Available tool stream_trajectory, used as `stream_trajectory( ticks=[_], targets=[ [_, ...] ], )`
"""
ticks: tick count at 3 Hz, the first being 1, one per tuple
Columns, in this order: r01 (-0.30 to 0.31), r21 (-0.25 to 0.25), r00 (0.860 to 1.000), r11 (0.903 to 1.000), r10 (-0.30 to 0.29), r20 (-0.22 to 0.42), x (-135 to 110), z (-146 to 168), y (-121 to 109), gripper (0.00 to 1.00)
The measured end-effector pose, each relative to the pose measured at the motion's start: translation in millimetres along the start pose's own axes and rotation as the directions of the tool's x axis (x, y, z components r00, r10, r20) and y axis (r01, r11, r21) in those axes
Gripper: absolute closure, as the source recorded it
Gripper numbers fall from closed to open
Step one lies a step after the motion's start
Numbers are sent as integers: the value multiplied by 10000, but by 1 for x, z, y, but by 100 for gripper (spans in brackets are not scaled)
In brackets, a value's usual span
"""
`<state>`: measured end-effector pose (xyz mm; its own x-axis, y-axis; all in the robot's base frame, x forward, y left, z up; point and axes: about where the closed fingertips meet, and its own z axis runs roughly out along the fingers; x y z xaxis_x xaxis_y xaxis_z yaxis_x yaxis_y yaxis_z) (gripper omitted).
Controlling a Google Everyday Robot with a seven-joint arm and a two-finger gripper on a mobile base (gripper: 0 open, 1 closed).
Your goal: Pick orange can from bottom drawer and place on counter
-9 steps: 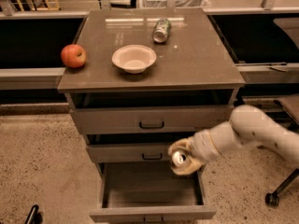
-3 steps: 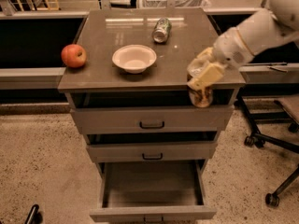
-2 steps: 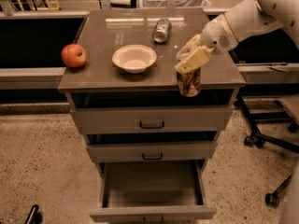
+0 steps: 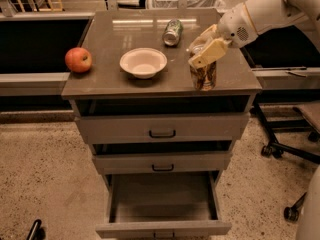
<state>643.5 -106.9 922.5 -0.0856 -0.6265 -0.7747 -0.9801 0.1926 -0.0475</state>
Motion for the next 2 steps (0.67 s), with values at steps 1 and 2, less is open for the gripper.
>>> stream_trajectory(
  ticks=[1, 2],
  targets=[
    [81, -215, 9971, 9997, -65, 755, -11, 5, -9, 100],
    [22, 237, 9849, 9997, -63, 1729, -17, 8, -28, 100]
  ],
)
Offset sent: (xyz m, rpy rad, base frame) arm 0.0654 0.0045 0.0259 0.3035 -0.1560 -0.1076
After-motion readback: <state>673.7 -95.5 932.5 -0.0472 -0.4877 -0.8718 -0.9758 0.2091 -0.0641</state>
